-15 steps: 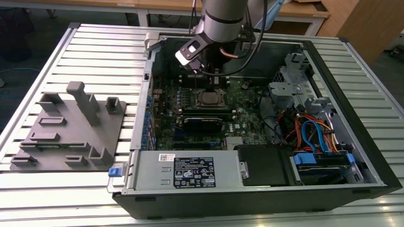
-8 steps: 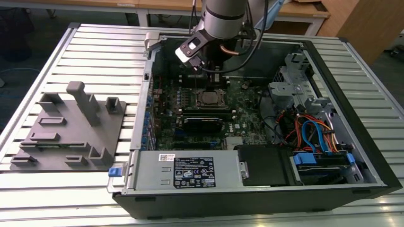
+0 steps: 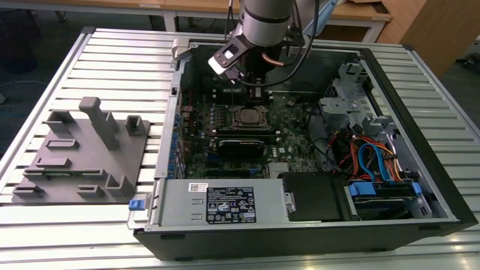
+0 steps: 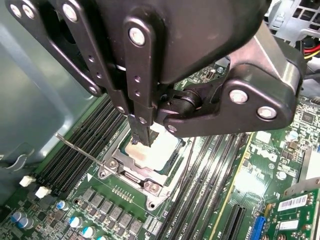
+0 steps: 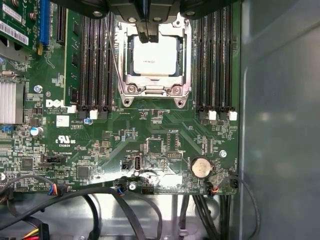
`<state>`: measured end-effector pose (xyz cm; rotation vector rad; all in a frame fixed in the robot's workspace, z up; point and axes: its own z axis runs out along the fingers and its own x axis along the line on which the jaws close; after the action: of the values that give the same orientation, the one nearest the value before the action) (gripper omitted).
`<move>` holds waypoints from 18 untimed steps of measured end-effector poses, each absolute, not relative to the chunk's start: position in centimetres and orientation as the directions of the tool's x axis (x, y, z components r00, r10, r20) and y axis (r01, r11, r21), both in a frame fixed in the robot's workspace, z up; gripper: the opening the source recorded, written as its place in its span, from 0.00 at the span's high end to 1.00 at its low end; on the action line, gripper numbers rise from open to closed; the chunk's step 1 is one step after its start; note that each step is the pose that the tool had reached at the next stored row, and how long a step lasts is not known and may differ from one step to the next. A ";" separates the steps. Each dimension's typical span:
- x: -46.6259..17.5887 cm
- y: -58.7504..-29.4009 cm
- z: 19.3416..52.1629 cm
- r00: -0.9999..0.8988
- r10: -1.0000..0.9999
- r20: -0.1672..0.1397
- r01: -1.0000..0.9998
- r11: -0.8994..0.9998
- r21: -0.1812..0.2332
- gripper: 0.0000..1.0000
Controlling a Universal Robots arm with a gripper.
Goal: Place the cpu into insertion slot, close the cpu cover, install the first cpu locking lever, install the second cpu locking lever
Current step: 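Install the first cpu locking lever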
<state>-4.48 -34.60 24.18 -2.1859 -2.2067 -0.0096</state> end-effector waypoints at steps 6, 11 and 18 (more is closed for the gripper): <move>-4.5 -34.6 24.2 -0.107 0.994 0.030 0.994 0.108 -0.021 0.90; -4.5 -34.6 24.2 -0.196 0.980 0.030 0.980 0.197 -0.021 0.90; -4.5 -34.6 24.2 -0.320 0.947 0.030 0.947 0.321 -0.021 0.90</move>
<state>-4.48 -34.60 24.18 -1.8102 -2.5234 -0.0009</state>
